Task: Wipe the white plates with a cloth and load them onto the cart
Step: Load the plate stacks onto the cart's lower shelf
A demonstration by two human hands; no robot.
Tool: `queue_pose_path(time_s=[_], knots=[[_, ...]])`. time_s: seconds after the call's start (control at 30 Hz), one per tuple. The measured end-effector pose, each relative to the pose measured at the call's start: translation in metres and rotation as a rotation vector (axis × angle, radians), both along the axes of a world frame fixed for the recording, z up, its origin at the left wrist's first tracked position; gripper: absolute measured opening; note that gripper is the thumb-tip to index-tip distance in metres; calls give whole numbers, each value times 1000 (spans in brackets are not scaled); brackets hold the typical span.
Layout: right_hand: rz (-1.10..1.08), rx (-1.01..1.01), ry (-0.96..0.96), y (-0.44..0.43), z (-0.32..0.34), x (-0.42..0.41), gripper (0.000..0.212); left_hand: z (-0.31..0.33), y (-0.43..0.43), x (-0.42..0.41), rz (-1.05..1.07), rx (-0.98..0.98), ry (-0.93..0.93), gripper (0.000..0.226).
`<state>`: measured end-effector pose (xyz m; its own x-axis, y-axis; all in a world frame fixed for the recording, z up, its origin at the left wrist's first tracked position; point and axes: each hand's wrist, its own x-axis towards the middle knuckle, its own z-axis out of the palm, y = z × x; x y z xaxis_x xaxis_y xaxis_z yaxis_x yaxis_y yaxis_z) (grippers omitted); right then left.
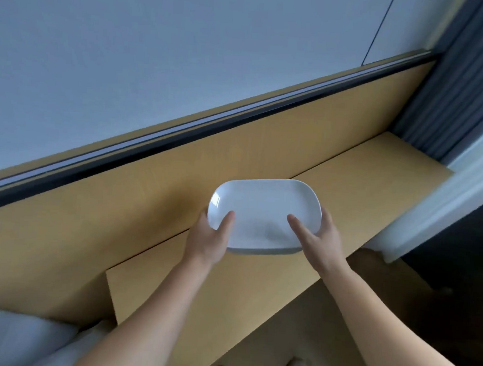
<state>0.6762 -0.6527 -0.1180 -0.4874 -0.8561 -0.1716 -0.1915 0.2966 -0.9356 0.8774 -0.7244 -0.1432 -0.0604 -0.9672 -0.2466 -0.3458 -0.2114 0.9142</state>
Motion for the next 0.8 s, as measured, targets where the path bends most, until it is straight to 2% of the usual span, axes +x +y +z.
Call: queue_pose_path(time_s=[0.17, 0.33, 0.53, 0.8], knots=[[-113, 5, 56, 33, 2, -10, 68, 1, -2, -21, -171, -3, -18, 47], [-152, 62, 31, 50, -28, -1, 80, -18, 3, -21, -211, 21, -83, 46], [-227, 57, 11, 65, -34, -15, 78, -24, 12, -40, -266, 11, -75, 39], [-438, 7, 101, 134, -17, -77, 76, -2, 49, -130, -478, -35, -14, 44]])
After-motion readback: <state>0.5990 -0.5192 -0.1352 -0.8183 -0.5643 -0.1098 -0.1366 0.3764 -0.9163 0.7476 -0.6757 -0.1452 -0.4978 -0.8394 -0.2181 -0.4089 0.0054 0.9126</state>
